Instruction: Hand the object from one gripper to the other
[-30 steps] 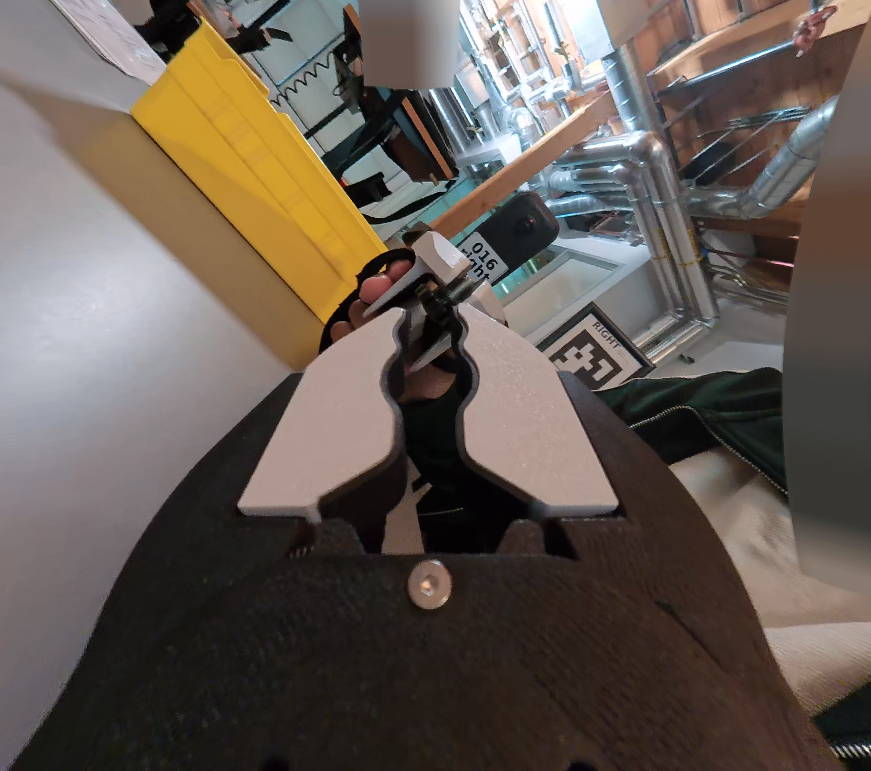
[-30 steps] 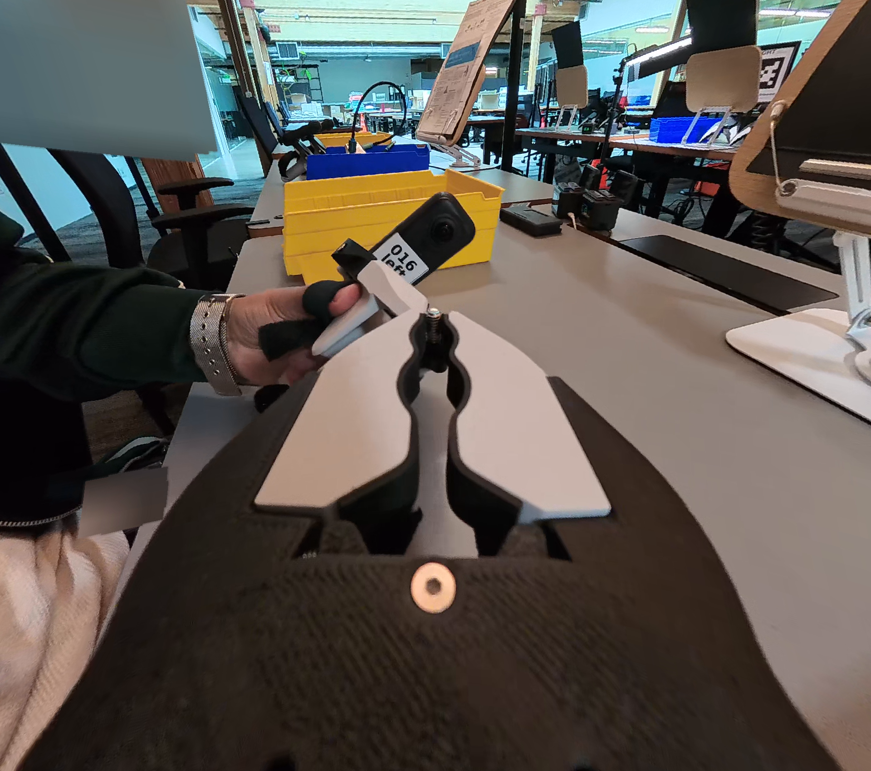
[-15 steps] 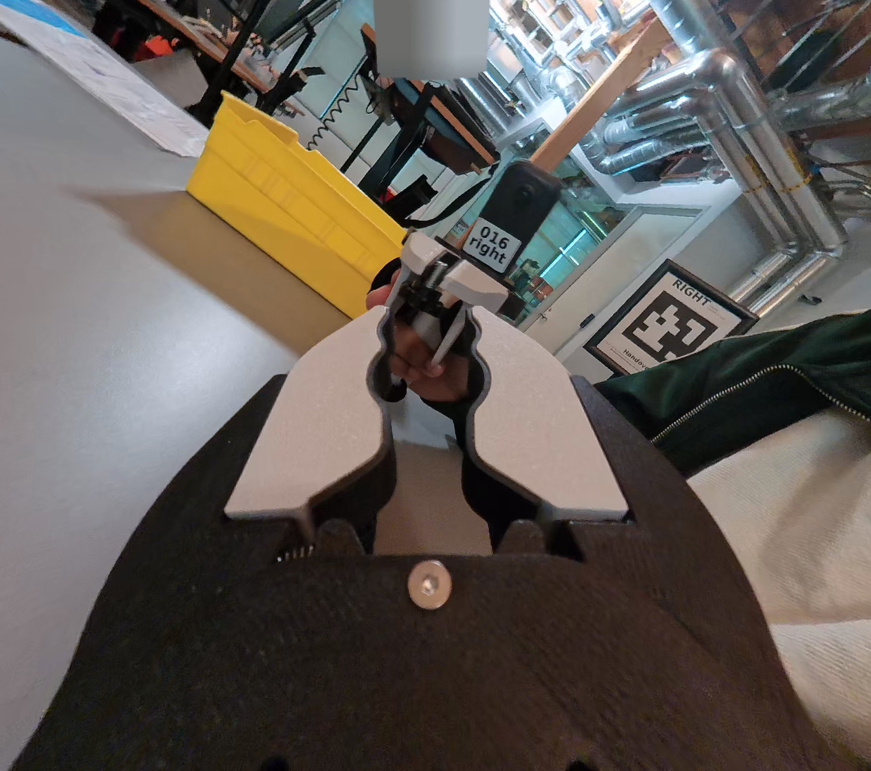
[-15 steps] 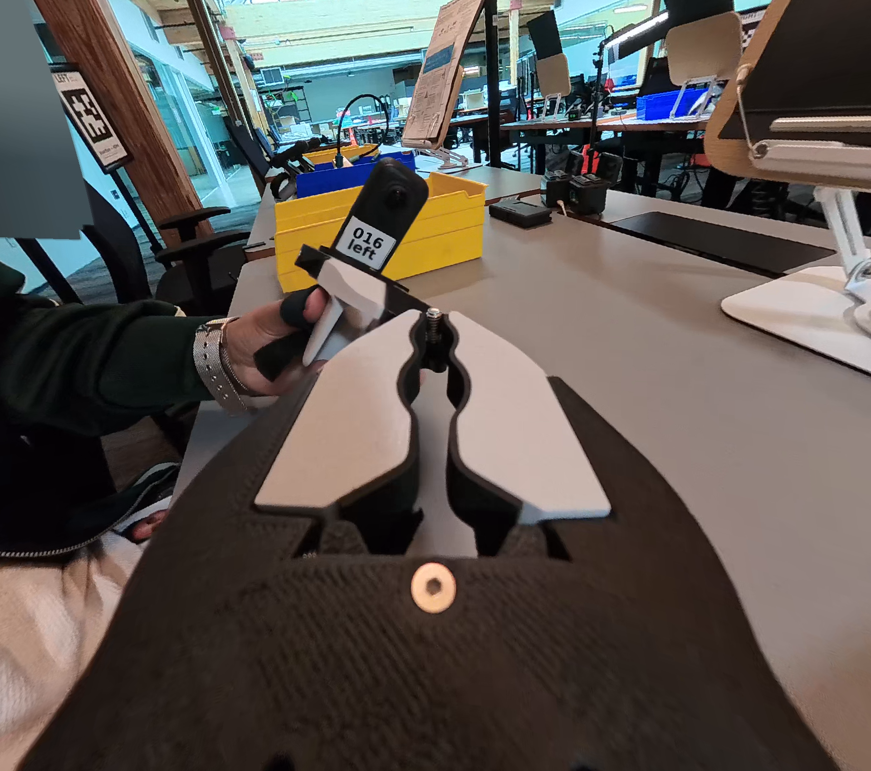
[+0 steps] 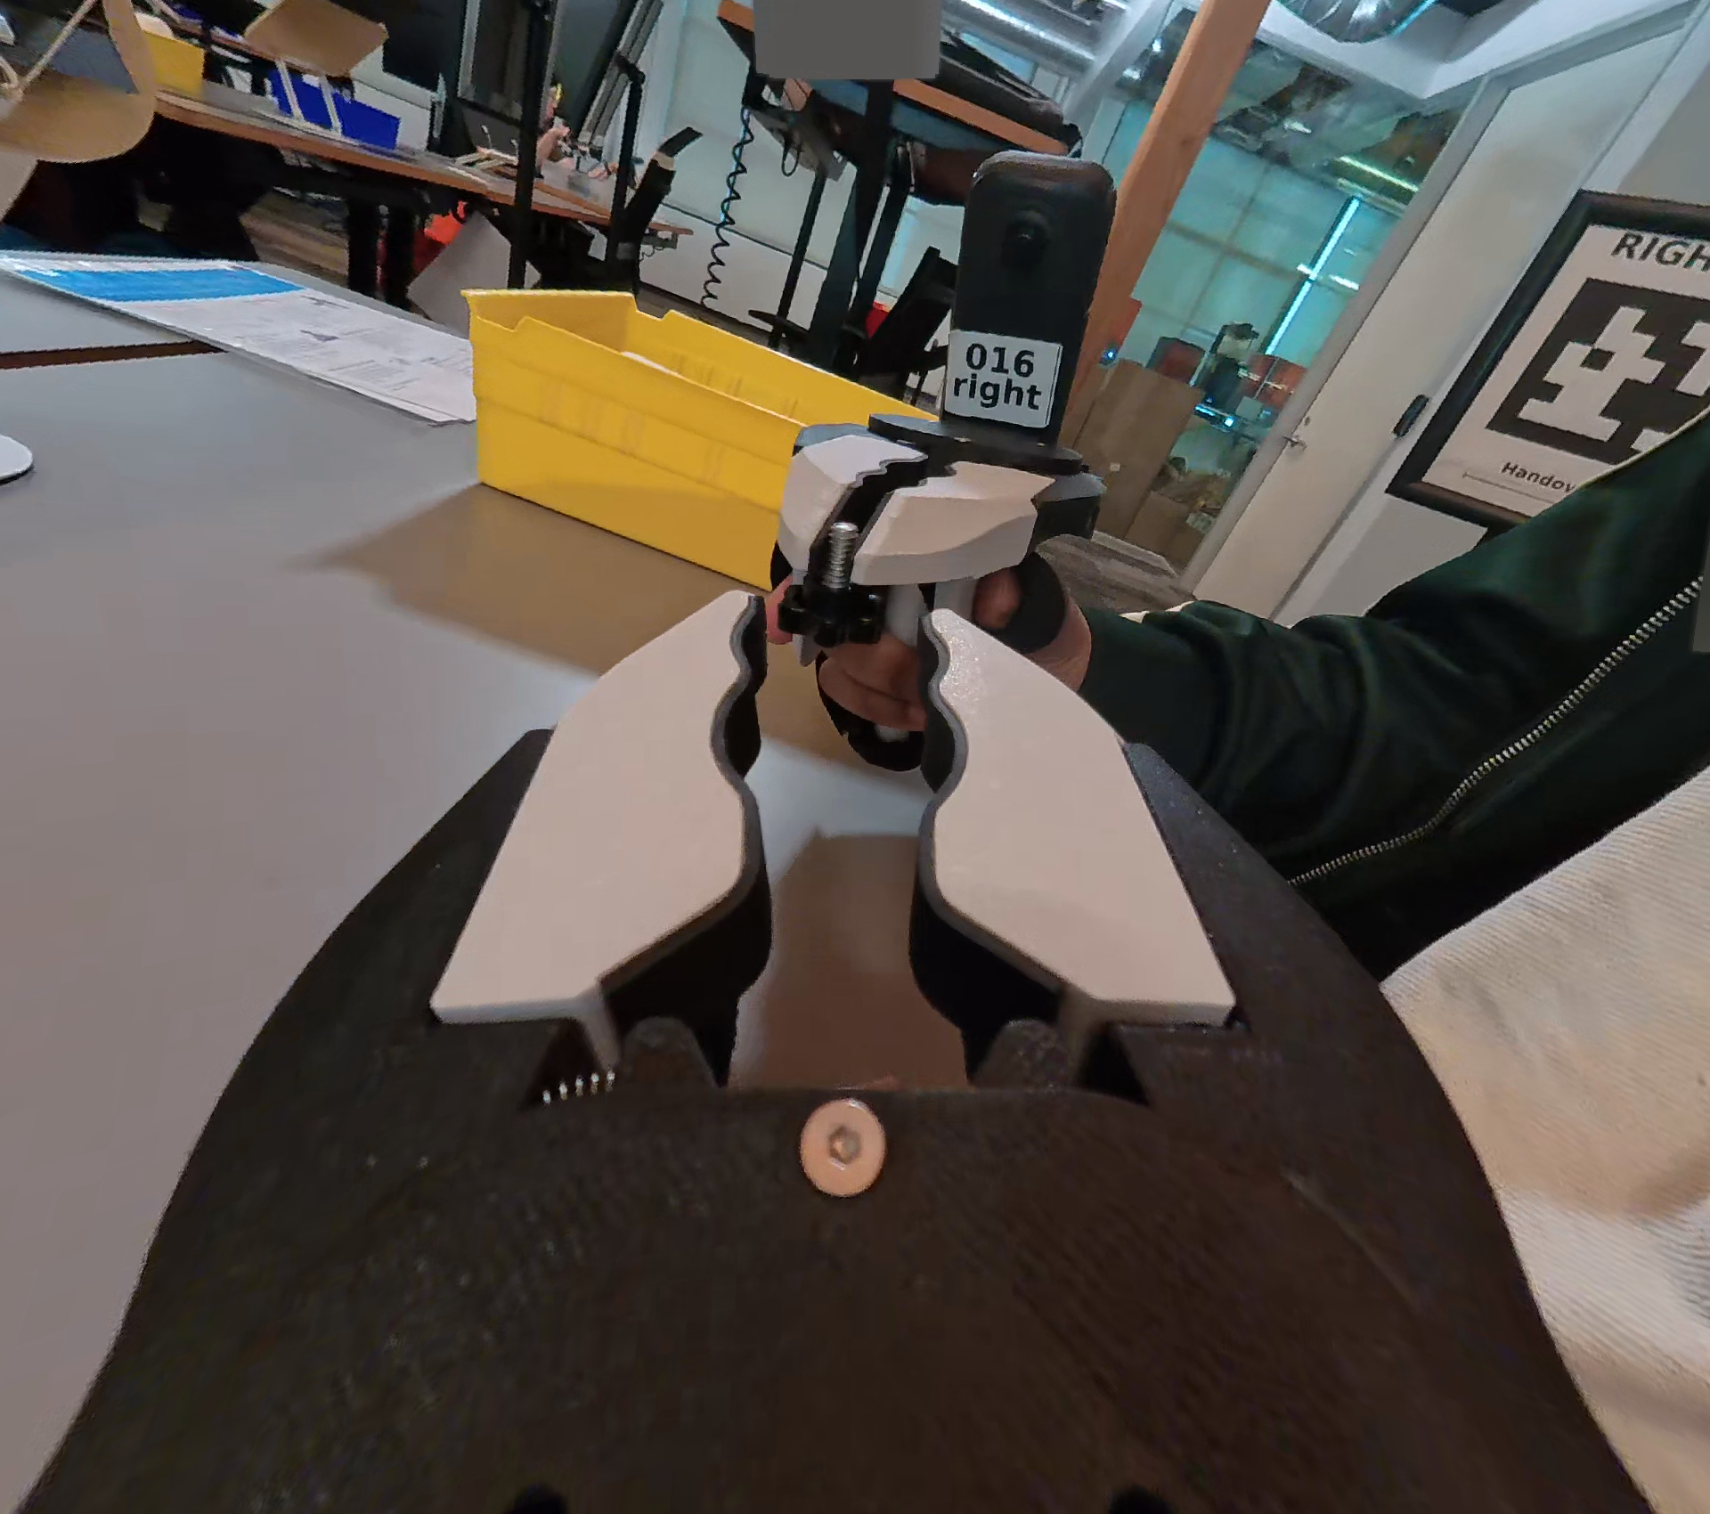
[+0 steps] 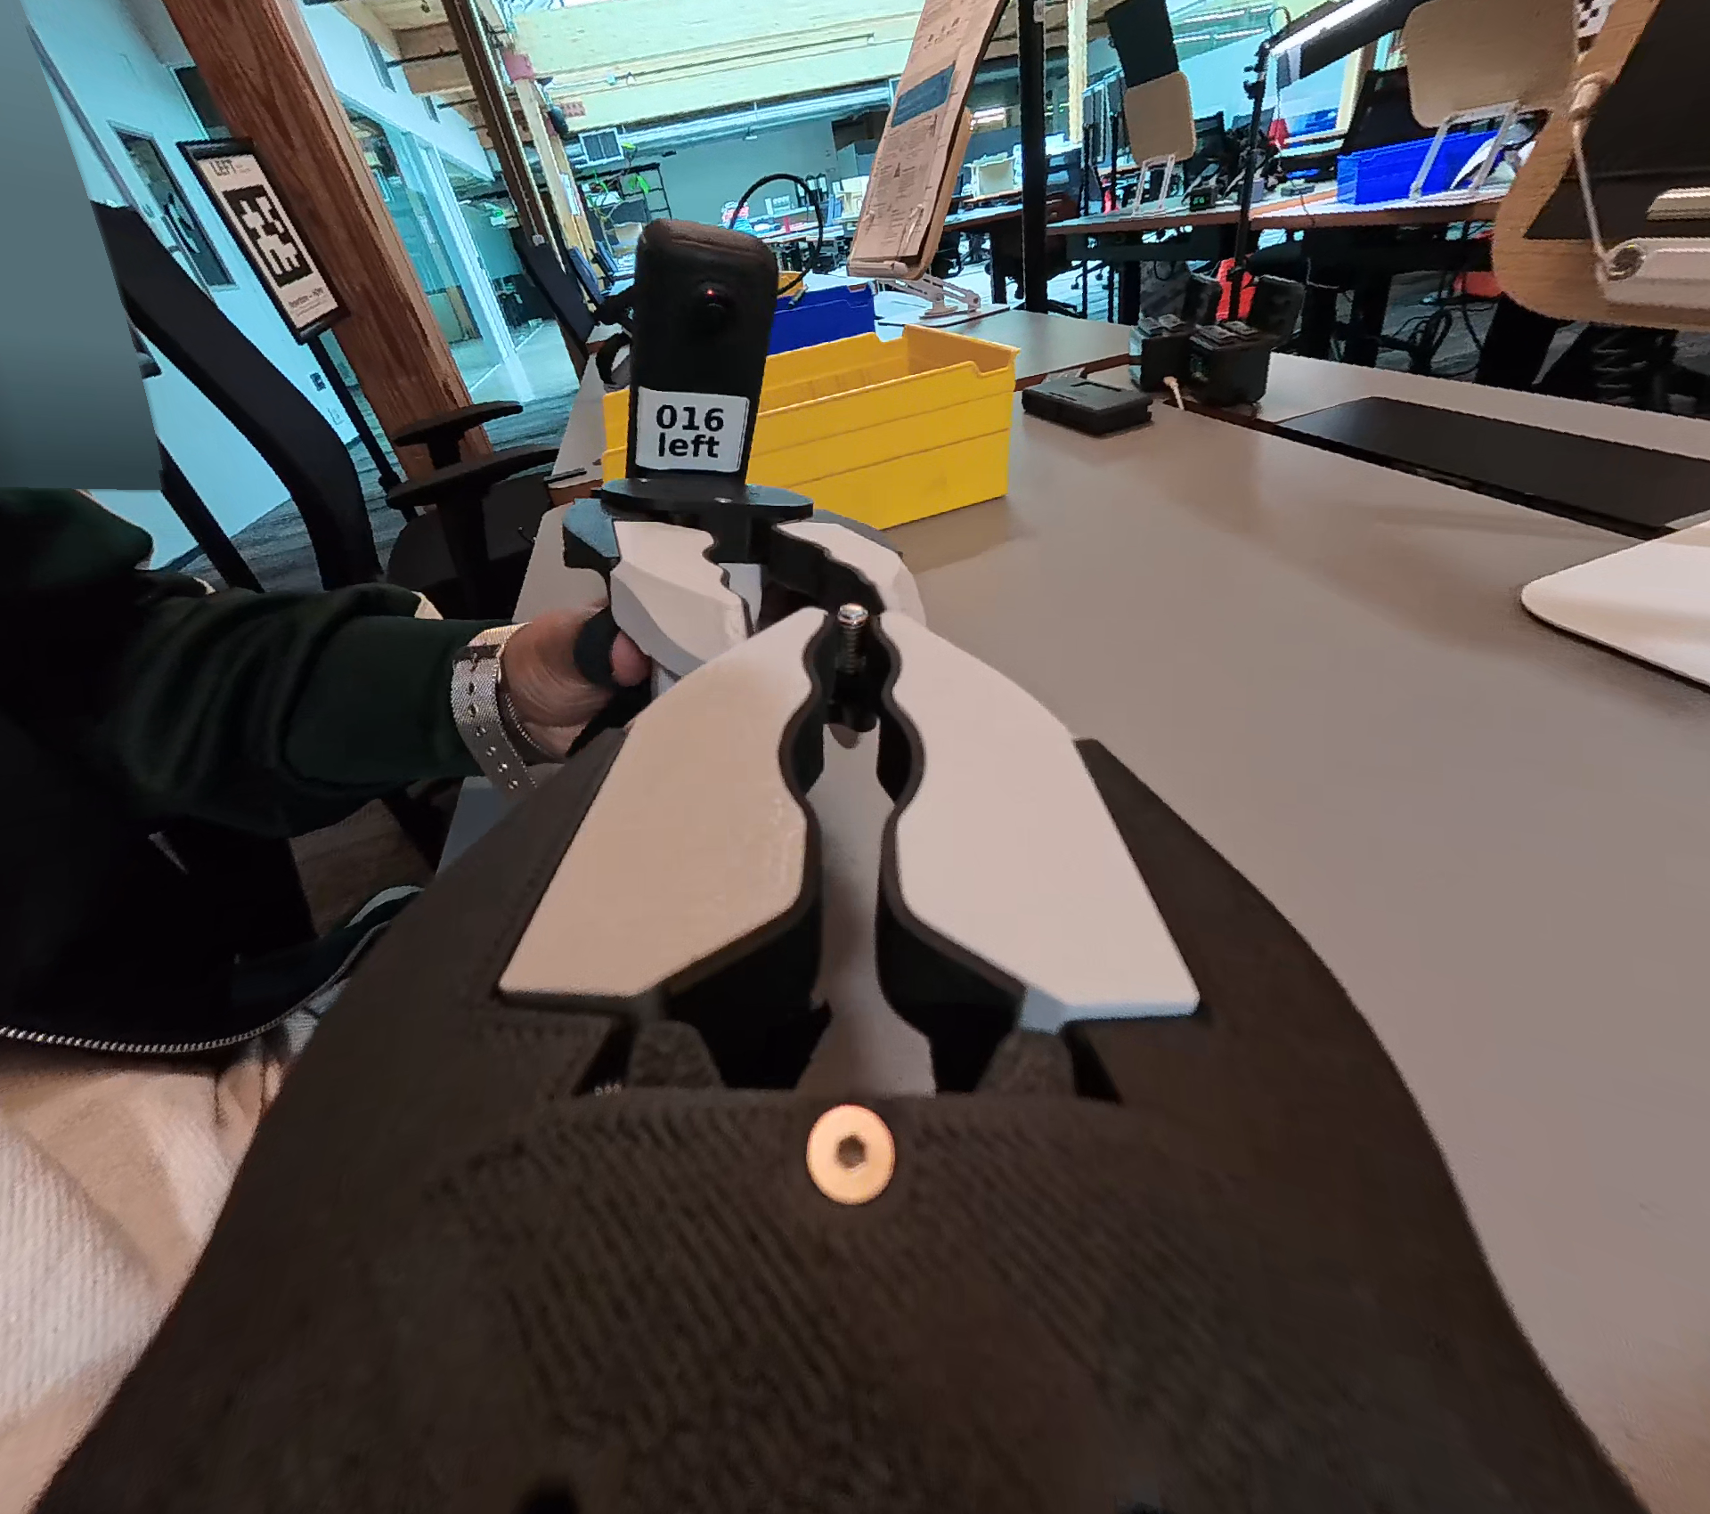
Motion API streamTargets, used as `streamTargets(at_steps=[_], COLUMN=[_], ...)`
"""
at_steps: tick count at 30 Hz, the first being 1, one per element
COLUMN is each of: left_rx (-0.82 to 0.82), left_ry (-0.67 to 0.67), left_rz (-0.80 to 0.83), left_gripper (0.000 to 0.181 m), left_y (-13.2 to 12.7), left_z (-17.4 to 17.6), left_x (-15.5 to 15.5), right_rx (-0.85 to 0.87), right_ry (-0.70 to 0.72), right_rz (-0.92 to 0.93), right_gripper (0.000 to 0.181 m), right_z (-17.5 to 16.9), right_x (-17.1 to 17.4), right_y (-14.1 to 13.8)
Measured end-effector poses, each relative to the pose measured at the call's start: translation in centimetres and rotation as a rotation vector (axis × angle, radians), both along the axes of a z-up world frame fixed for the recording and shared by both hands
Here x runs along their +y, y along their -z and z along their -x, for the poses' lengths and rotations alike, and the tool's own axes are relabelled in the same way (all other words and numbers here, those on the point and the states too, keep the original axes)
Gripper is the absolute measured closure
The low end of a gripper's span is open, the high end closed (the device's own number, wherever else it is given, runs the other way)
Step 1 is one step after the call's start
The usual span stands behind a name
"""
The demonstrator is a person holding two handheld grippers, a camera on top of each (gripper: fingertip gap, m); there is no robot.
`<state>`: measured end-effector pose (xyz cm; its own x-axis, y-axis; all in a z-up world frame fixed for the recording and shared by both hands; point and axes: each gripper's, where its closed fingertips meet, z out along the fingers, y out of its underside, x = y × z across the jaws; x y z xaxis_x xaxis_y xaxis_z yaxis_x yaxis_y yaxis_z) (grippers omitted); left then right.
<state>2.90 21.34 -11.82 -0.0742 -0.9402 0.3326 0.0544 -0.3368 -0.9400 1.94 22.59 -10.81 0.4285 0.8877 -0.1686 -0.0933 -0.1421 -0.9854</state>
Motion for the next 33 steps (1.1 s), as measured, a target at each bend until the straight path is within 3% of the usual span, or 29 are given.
streamTargets(at_steps=[14, 17, 20, 24, 28, 33], left_rx=[0.026, 0.004, -0.027, -0.064, -0.057, -0.093], left_ry=[0.017, 0.011, 0.008, 0.052, 0.182, 0.241], left_rz=[0.015, 0.056, 0.105, 0.229, 0.417, 0.563], left_gripper=[0.159, 0.159, 0.159, 0.159, 0.158, 0.157], left_y=[0.4, 0.3, 0.0, -0.3, 0.0, 0.1], left_z=[-0.3, -0.2, 0.2, 0.7, 1.1, 2.2], left_x=[-0.3, 0.1, 0.5, 0.8, 0.2, -0.1], right_rx=[0.009, 0.028, 0.032, -0.083, -0.229, -0.232], right_ry=[-0.033, 0.01, 0.045, 0.072, 0.062, 0.003], right_rz=[0.001, -0.05, -0.125, -0.258, -0.346, -0.354], right_gripper=[0.175, 0.143, 0.134, 0.143, 0.153, 0.155], right_z=[0.4, -0.1, -0.8, -0.9, 0.0, 1.3], right_x=[-0.3, 0.2, 0.4, 0.0, -0.5, -0.7], right_y=[0.0, -0.6, -1.2, -1.0, 0.2, 0.2])
